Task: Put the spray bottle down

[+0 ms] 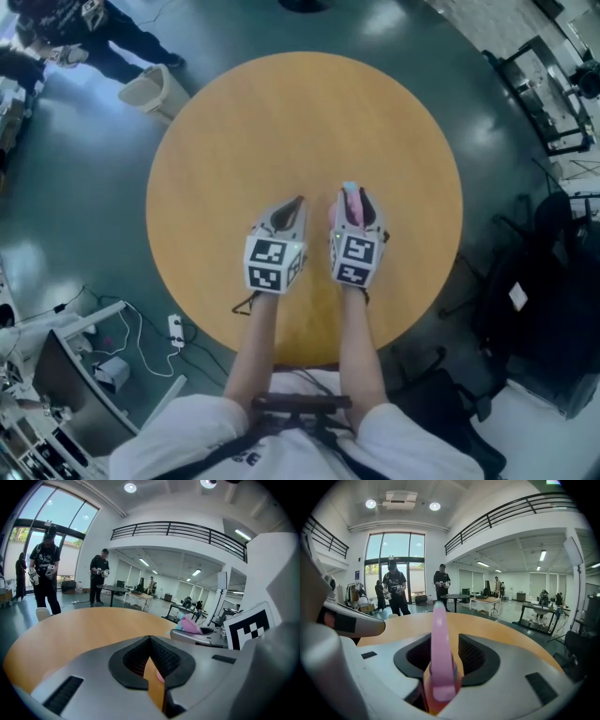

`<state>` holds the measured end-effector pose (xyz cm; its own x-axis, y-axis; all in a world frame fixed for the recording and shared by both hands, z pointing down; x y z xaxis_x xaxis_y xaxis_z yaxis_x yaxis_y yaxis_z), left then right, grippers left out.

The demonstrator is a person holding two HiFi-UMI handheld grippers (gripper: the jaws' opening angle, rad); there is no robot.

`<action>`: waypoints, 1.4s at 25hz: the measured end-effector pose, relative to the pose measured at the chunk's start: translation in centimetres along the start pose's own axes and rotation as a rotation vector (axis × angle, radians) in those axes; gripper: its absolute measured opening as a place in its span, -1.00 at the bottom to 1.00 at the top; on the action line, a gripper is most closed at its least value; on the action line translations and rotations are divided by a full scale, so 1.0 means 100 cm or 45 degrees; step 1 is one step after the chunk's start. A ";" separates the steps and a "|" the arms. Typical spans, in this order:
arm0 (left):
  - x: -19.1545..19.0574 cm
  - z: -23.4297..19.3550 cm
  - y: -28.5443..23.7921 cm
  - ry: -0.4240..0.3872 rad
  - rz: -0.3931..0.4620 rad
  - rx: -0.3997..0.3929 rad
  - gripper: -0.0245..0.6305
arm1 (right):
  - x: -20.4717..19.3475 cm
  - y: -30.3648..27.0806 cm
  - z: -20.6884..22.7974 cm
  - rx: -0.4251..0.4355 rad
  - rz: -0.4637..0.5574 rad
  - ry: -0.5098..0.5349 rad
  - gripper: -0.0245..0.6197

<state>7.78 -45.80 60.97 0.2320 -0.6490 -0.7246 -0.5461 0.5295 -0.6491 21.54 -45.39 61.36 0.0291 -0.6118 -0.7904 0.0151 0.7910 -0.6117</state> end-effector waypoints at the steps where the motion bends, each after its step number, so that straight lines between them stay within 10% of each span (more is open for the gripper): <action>1: -0.002 0.001 -0.001 0.000 -0.010 -0.008 -0.92 | 0.000 0.001 0.000 -0.008 0.011 0.001 -0.36; 35: -0.010 0.030 0.060 -0.078 0.069 -0.004 -0.92 | -0.014 0.080 -0.013 0.015 0.124 0.036 -0.28</action>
<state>6.68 -40.41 57.10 0.2505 -0.5850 -0.7714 -0.5618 0.5610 -0.6079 20.37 -38.21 57.48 0.0028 -0.5317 -0.8469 0.0255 0.8467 -0.5315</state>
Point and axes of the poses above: the fingertips, and each gripper's own axes: y backward along the fingers, z to its right, x out of its top, the point moved 5 cm from there along y, backward along the fingers, and after that the axes turned 12 degrees about -z, right-handed, at the moved point
